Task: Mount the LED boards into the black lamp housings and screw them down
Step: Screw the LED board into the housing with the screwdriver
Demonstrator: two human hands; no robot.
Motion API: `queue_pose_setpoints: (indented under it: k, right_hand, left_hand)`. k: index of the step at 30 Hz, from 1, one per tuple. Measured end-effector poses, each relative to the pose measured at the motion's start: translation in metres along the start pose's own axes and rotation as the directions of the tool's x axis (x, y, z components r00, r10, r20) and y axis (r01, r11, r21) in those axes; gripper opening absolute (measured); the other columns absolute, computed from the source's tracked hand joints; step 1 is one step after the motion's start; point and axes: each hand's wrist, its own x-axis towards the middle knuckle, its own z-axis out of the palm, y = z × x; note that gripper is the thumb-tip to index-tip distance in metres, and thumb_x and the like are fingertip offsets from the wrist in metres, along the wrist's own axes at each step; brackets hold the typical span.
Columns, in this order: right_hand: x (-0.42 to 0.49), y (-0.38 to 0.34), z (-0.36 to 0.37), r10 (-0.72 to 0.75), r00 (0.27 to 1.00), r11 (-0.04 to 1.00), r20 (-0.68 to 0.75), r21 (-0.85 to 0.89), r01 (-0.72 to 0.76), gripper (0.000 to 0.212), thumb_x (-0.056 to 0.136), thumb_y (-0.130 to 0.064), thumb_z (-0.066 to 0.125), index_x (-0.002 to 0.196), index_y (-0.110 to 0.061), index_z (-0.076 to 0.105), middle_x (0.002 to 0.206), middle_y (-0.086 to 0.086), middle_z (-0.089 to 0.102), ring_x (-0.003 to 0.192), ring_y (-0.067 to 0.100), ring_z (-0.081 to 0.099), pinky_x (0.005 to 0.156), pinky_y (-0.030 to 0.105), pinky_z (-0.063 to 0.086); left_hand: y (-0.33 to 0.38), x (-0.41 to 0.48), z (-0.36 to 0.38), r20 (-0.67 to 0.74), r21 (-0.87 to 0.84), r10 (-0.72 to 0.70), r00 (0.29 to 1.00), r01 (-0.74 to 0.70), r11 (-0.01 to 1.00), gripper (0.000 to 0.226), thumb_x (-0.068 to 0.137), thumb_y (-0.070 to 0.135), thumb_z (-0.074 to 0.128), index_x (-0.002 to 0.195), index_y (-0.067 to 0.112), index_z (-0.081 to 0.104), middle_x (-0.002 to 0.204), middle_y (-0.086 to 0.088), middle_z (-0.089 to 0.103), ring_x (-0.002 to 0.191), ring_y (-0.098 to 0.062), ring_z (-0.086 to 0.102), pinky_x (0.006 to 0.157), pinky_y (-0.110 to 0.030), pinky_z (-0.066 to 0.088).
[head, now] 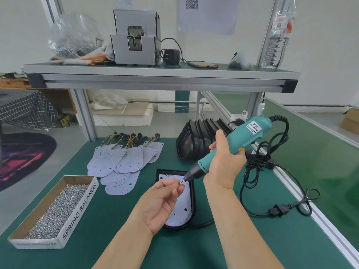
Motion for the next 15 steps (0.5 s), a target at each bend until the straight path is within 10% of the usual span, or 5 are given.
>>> queue_pose_setpoints:
  k: [10, 15]
  right_hand:
    - [0.004, -0.001, -0.003, 0.007, 1.000, 1.000, -0.016, 0.008, -0.007, 0.022, 0.087, -0.019, 0.074, 0.081, -0.019, 0.053, 0.055, -0.007, 0.056, 0.052, 0.008, 0.051, 0.052, 0.019, 0.046]
    - [-0.001, 0.009, -0.009, -0.079, 0.994, 0.994, 0.072, -0.068, 0.084, 0.023, 0.087, -0.016, 0.075, 0.077, -0.018, 0.054, 0.056, -0.005, 0.056, 0.053, 0.009, 0.052, 0.053, 0.019, 0.046]
  left_hand:
    - [0.008, -0.001, -0.005, 0.016, 0.229, 0.078, 0.997, -0.079, 0.970, 0.031, 0.080, 0.016, 0.074, 0.107, 0.002, 0.068, 0.073, -0.013, 0.068, 0.059, -0.016, 0.067, 0.051, -0.018, 0.054]
    - [0.035, 0.026, -0.039, -0.303, 0.793, 0.447, 0.842, -0.036, 0.608, 0.047, 0.082, 0.055, 0.072, 0.088, 0.010, 0.061, 0.077, -0.001, 0.051, 0.072, -0.020, 0.042, 0.062, -0.031, 0.033]
